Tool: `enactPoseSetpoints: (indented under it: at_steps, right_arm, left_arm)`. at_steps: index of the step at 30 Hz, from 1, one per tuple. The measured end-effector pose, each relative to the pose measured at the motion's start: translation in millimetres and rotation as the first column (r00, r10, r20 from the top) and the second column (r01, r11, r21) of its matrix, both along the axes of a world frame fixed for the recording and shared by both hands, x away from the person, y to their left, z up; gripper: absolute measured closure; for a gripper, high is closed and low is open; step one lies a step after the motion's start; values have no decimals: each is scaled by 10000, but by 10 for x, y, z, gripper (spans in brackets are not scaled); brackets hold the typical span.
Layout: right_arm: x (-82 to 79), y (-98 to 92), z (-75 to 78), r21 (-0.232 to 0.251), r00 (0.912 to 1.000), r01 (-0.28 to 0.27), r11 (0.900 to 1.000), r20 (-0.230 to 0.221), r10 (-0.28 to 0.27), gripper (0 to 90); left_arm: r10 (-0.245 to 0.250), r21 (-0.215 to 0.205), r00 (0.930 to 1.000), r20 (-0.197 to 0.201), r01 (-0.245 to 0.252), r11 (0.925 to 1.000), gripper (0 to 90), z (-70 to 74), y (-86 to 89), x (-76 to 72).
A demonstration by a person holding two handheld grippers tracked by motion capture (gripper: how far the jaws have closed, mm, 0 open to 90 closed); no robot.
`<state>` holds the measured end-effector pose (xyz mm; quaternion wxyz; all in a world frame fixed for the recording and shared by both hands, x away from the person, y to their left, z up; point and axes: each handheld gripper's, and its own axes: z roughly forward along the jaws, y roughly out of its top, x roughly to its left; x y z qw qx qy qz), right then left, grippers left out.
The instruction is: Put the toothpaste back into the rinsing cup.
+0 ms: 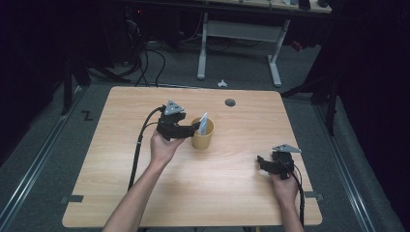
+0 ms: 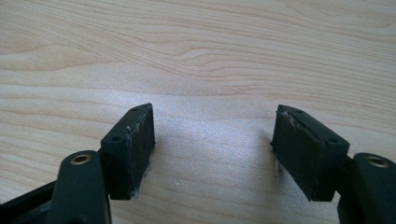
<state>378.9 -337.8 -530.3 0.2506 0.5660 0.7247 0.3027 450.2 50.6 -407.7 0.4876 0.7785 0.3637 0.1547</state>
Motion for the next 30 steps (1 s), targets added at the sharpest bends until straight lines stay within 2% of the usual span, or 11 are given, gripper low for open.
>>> enactPoseSetpoints:
  at_steps: [18, 21, 25, 30]
  right_arm:
    - [0, 1, 0, 1, 10000, 4, 10000, 0, -4, 301]
    - [0, 0, 0, -1, 10000, 2, 10000, -1, -2, 301]
    - [-1, 1, 0, 0, 10000, 7, 10000, -1, -7, 301]
    - [0, 0, 0, -2, 10000, 3, 10000, 1, -3, 301]
  left_arm:
    - [-38, -63, 9999, 99, 38, 10000, 313, 62, 93, -100]
    - [21, -223, 9999, 101, -19, 9998, 317, 54, 128, -122]
    - [105, -202, 9999, -8, -105, 9997, 317, 36, 180, -134]
    - [220, -276, 9998, 40, -219, 9994, 320, 42, 249, -171]
